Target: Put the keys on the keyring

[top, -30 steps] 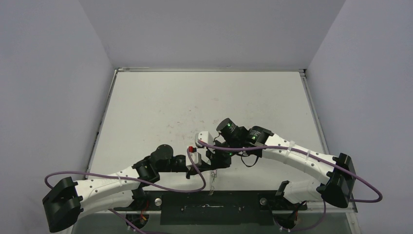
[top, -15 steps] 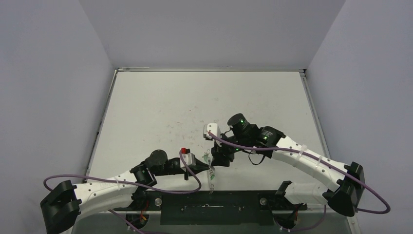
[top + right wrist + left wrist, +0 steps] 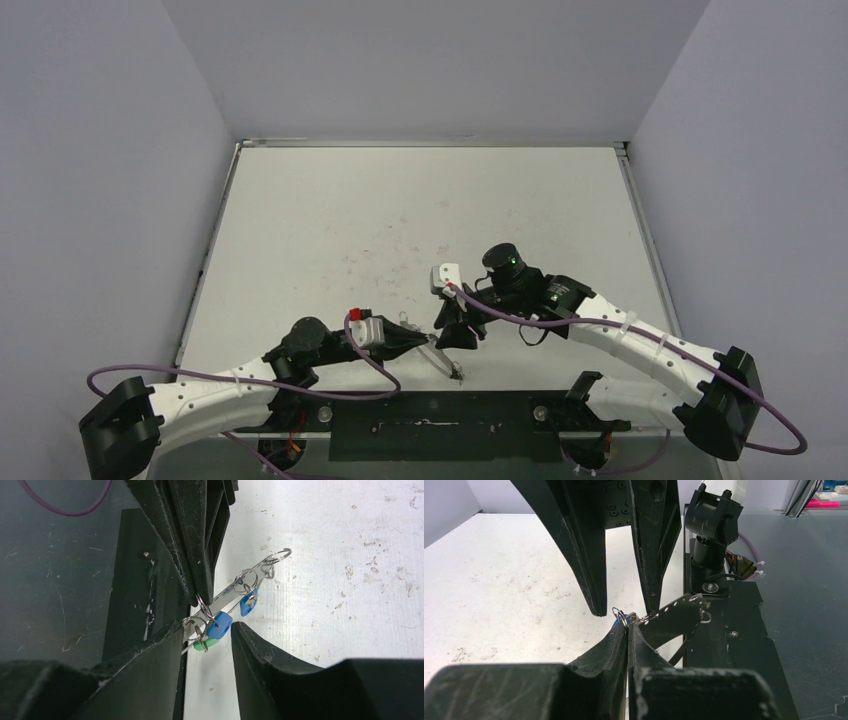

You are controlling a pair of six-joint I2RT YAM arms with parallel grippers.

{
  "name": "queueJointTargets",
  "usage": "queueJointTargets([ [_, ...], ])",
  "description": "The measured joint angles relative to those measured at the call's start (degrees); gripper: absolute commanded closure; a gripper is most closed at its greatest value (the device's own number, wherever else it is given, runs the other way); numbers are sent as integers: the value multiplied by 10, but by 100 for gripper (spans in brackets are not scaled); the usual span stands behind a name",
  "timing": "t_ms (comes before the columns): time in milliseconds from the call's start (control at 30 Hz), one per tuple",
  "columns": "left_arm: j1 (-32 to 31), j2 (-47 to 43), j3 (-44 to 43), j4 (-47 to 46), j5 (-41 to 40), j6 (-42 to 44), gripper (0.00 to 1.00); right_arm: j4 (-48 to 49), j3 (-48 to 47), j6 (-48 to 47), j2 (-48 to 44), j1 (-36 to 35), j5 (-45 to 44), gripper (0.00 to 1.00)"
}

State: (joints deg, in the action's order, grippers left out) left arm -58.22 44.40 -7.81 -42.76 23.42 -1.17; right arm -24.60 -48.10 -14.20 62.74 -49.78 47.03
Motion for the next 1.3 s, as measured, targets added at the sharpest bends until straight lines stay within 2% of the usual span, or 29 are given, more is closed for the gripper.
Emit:
queueJointTargets([
  [133,-1,-2,1,-8,0,-2,100,23,8,0,0,3,13,75],
  [267,-1,-3,1,-12,0,-2,100,40,9,0,2,3,23,82],
  [433,-1,-4,1,-12,0,-2,100,53,10,5,10,3,33,100],
  [633,-1,-7,4,-10,-4,-6,100,51,12,10,14,3,39,100],
  [767,-2,-20,4,9,-11,-4,85,42,7,14,17,3,33,100],
  [833,-2,-35,4,27,-16,2,81,22,-5,14,22,1,23,100],
  [1100,-2,-87,-44,176,-40,50,79,-99,-75,13,59,-16,-60,100],
  [1300,-2,-64,-100,281,-43,93,77,-165,-133,14,109,-60,-113,100],
])
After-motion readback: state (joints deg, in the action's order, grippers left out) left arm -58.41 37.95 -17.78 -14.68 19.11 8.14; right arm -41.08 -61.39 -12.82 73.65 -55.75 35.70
